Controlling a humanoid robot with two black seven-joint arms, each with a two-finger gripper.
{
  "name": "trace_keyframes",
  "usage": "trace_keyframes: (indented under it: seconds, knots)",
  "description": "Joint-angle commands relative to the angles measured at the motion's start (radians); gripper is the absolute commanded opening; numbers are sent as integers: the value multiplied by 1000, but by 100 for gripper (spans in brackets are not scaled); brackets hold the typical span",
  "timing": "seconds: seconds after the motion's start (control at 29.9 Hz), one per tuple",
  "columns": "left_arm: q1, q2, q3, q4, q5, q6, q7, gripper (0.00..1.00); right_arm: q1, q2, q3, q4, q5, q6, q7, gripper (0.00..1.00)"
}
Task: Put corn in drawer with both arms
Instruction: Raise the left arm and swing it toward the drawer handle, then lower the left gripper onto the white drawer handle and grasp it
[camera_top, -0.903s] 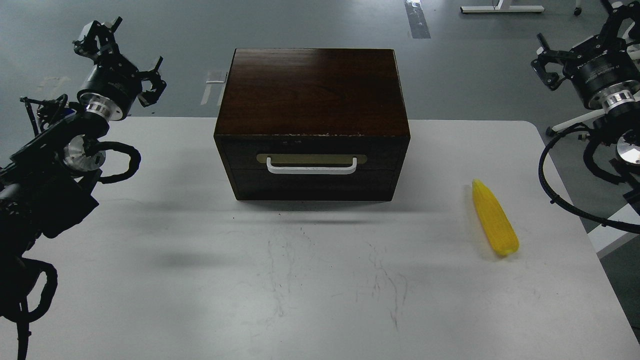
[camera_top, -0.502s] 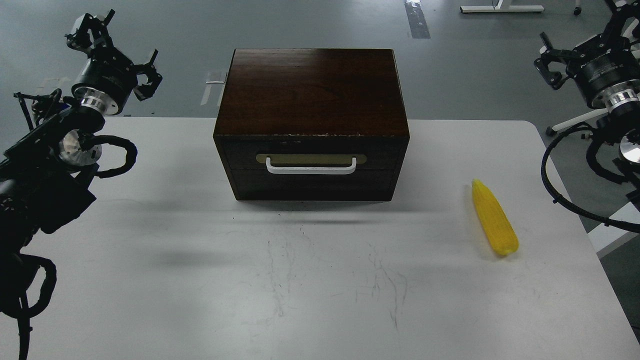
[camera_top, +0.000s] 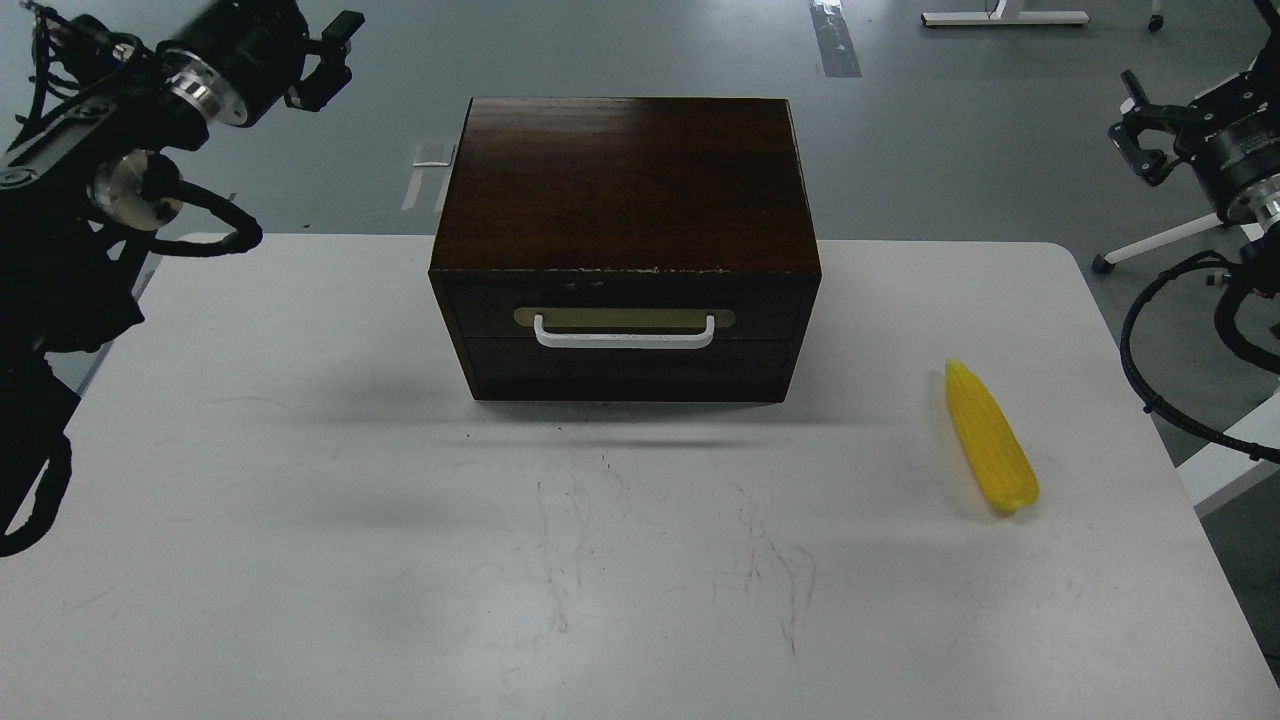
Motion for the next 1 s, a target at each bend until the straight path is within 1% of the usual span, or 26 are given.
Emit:
trace_keyframes:
  seconds: [0.0,0.03,0.07,0.13,0.2,0.27,0.33,0.37,0.47,0.53,0.6,0.67,0.8,0.87,0.97]
  knots:
    - [-71,70,1,-282,237,0,0,89,-3,-9,2,0,0,0,0,100]
    - [-78,78,1,-327,269,0,0,89,-3,-9,2,0,0,0,0,100]
    - [-100,93,1,-437,341,0,0,89,-3,-11,3,0,0,0,0,100]
    - [-114,109,2,-543,421,0,1,89,-3,-11,3,0,0,0,0,100]
    - [-135,109,-1,-710,615,0,1,89,-3,-20,5,0,0,0,0,100]
    - [-149,92,2,-792,750,0,4,89,-3,-28,8,2,0,0,0,100]
    - [-149,69,2,-824,854,0,6,89,-3,-34,8,0,0,0,0,100]
    - [-152,26,2,-846,954,0,4,89,-3,-42,8,0,0,0,0,100]
    - [-149,-58,4,-855,1183,0,3,89,-5,-55,9,0,0,0,0,100]
    - [-145,-75,9,-872,1248,0,3,89,-5,-63,9,0,0,0,2,100]
    - [-149,-83,45,-920,1325,0,3,89,-6,-68,11,-3,0,0,2,100]
    - [-160,-94,126,-956,1407,0,3,89,-6,-69,11,-21,2,0,2,100]
    - [-187,-128,234,-952,1507,0,-7,89,-8,-69,14,-37,2,0,6,100]
    - [-216,-132,352,-950,1584,0,-16,89,-8,-69,14,-43,2,0,20,100]
    - [-238,-131,456,-947,1632,0,-17,89,-11,-69,14,-52,2,0,22,100]
